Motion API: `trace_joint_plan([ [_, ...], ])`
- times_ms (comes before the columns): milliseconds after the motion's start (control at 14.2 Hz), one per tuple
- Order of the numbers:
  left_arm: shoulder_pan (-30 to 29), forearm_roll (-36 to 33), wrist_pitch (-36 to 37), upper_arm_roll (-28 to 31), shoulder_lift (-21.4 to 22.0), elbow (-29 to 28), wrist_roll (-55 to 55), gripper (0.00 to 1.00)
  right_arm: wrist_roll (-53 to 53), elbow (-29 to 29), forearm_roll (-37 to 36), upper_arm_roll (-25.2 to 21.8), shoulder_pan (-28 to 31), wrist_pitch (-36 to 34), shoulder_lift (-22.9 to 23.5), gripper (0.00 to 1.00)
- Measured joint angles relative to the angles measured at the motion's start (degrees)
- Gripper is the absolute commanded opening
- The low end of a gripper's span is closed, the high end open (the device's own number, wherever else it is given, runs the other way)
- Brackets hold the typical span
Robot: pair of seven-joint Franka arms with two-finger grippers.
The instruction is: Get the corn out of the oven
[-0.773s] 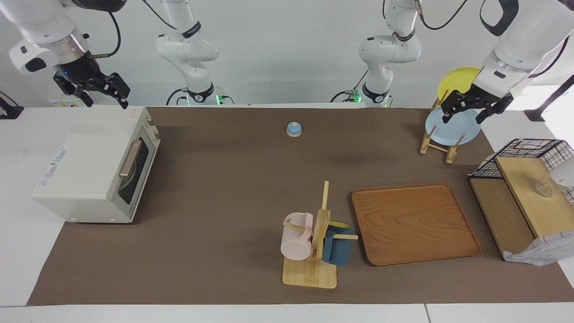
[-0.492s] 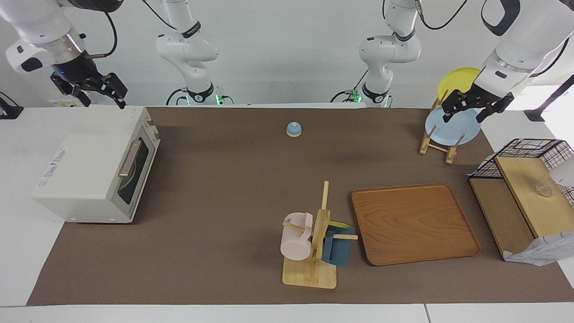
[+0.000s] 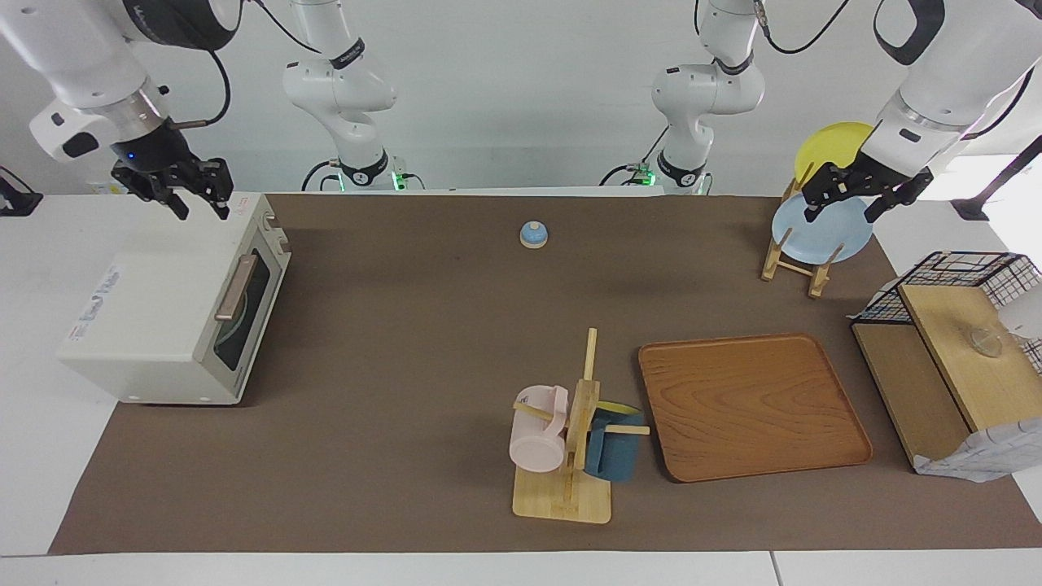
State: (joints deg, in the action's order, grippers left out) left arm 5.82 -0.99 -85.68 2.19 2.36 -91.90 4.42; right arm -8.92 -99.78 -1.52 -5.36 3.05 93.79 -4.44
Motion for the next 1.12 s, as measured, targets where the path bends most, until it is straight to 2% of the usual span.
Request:
trace_joint_plan([
  [211, 0.0, 0.0, 0.0, 0.0, 0.0, 0.0, 0.0, 1.00, -1.6, -5.8, -2.9, 0.1, -0.6, 6.5, 2.4, 0.00],
  [562, 0.0, 0.0, 0.0, 0.0, 0.0, 0.0, 0.0, 1.00, -2.1, -10.7, -8.0, 0.1, -1.9, 12.7, 4.3, 0.00],
  [914, 0.0, 0.0, 0.0, 0.0, 0.0, 0.0, 0.0, 1.00, -3.7, -12.0, -9.0, 0.2, -2.3, 14.3, 4.4, 0.00],
  [1125, 0.0, 0.0, 0.0, 0.0, 0.0, 0.0, 0.0, 1.00, 1.2, -12.7, -8.9, 0.4, -6.6, 16.0, 5.3, 0.00],
])
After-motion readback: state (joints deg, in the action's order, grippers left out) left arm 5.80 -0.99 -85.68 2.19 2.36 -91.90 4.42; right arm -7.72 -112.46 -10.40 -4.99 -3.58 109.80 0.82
